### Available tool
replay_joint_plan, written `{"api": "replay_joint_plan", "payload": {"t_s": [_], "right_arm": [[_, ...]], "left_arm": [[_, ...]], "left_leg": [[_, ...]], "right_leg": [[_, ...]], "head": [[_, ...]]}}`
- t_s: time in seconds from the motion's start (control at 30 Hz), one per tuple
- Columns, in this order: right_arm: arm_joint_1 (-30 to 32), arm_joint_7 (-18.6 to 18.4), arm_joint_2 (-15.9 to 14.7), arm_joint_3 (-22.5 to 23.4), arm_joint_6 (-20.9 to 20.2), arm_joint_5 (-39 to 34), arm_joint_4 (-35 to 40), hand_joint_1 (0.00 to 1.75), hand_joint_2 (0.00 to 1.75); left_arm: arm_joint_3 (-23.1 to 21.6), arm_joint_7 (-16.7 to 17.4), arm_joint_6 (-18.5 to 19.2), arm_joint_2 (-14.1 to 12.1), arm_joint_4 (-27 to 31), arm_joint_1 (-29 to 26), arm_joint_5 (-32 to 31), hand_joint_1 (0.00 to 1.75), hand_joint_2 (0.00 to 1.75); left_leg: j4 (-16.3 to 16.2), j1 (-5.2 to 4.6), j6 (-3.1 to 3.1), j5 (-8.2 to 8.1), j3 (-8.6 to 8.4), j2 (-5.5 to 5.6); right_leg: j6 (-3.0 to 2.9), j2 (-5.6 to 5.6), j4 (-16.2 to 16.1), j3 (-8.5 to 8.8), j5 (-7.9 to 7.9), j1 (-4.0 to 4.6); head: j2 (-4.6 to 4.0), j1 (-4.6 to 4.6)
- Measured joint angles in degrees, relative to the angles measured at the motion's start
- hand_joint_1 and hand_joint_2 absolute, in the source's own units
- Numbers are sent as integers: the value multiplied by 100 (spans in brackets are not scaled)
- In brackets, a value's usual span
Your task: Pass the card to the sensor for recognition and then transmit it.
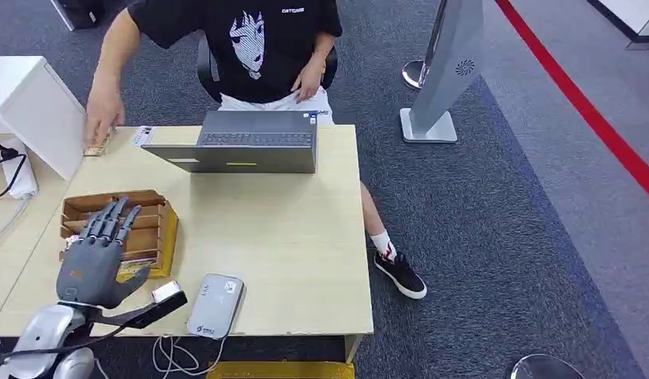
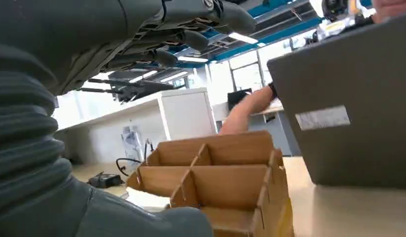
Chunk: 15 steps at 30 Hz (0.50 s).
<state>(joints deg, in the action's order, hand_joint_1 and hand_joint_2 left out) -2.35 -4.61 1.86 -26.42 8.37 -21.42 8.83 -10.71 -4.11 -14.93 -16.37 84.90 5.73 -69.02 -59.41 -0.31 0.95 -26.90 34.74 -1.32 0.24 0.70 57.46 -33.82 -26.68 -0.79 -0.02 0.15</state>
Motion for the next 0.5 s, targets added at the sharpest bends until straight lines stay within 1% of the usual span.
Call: {"api": "replay_joint_plan", "payload": {"t_s": [0.17,0.3,0.5], "right_arm": [[-1,-2,0,0,0,2,0,0,175],[-1,-2,0,-2,-6,15,0,0,175],[-2,-4,0,-7,-4,15,0,0,175]], "left_arm": [[-85,55,-7,26,-254,1,-66,0,175],[-94,116,-30,57,-601,-7,-244,0,175],[-94,133,-546,81,-949,-8,-498,0,175]], "left_leg": [[0,0,0,0,0,0],[0,0,0,0,0,0],[0,1,0,0,0,0]], "right_leg": [[0,0,0,0,0,0],[0,0,0,0,0,1],[0,0,0,0,0,1]], "head": [[0,0],[0,-2],[0,0]]}}
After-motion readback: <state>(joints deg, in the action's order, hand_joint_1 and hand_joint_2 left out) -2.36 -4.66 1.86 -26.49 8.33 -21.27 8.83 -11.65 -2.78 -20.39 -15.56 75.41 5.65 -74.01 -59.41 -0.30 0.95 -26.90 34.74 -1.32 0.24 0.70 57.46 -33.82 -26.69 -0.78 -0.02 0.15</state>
